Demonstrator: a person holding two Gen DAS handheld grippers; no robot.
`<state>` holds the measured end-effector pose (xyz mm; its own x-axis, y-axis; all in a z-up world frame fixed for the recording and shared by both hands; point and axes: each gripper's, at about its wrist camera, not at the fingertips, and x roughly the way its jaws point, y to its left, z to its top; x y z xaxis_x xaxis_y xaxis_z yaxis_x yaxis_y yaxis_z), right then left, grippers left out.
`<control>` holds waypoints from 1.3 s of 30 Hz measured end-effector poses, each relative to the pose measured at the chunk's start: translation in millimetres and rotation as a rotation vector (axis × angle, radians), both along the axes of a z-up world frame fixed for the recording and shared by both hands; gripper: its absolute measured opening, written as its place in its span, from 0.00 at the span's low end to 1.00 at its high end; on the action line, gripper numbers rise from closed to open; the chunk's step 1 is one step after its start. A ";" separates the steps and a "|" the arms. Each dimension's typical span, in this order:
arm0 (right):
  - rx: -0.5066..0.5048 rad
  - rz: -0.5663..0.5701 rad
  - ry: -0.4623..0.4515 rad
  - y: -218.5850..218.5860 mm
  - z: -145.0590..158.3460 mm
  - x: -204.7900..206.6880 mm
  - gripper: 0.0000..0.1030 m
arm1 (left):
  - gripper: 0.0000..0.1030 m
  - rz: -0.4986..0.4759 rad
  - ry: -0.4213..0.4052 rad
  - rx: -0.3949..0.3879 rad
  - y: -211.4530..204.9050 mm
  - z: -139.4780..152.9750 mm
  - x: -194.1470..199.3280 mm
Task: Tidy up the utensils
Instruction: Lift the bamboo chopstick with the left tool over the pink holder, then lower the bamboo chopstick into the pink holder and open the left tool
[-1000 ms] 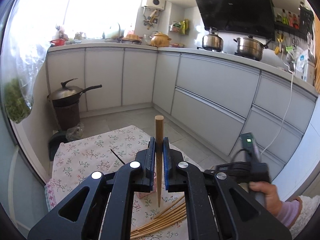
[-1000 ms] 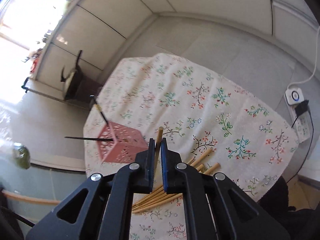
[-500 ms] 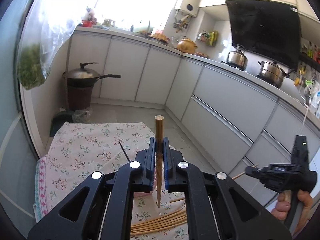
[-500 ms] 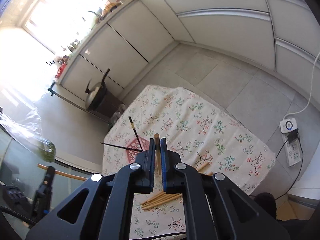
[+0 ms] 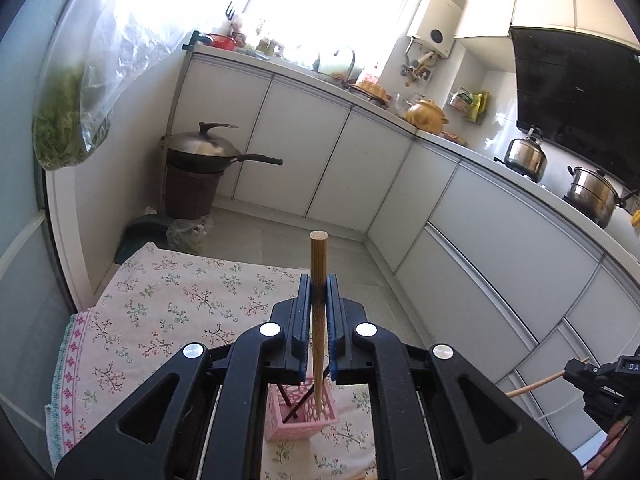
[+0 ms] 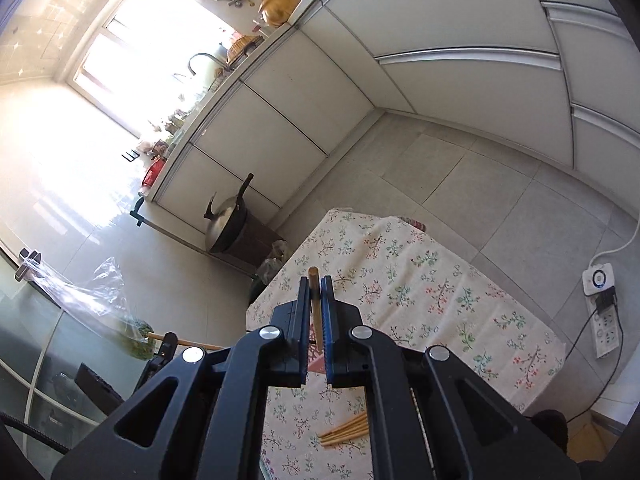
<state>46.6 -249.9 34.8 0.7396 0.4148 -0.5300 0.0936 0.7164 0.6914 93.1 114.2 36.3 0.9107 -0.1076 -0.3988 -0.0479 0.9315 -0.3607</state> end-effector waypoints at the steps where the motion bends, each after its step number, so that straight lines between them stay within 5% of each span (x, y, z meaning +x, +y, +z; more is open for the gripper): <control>1: 0.000 0.005 0.003 0.4 -0.7 5.4 0.05 | 0.06 0.008 0.000 0.008 0.1 -2.7 2.8; 8: -0.026 0.045 0.036 21.8 -8.4 42.6 0.05 | 0.07 0.013 0.115 -0.009 4.3 -40.7 34.3; 11: -0.047 0.077 0.058 37.5 -10.3 55.6 0.05 | 0.18 0.016 0.160 -0.056 11.5 -49.0 33.9; 13: -0.074 0.093 0.064 49.6 -8.9 61.9 0.05 | 0.30 0.042 0.119 -0.061 18.4 -39.5 23.3; 20: -0.173 0.136 0.085 81.6 -0.9 78.5 0.05 | 0.47 0.116 -0.035 -0.114 49.8 -0.8 -17.0; 27: -0.252 0.173 0.122 112.6 -6.5 103.5 0.05 | 0.48 0.088 -0.002 -0.123 51.0 -2.8 -9.2; 33: -0.217 0.209 0.124 132.4 -22.9 123.3 0.09 | 0.48 0.013 0.040 -0.066 31.5 -7.9 -1.5; 39: -0.287 0.194 0.059 135.4 -9.3 104.1 0.23 | 0.56 -0.019 0.009 -0.006 15.0 -2.5 -9.3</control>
<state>150.7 -114.5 25.5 0.6260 0.3724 -0.6851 -0.0294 0.8892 0.4565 83.8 129.2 33.8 0.9048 -0.1272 -0.4064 -0.0337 0.9300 -0.3661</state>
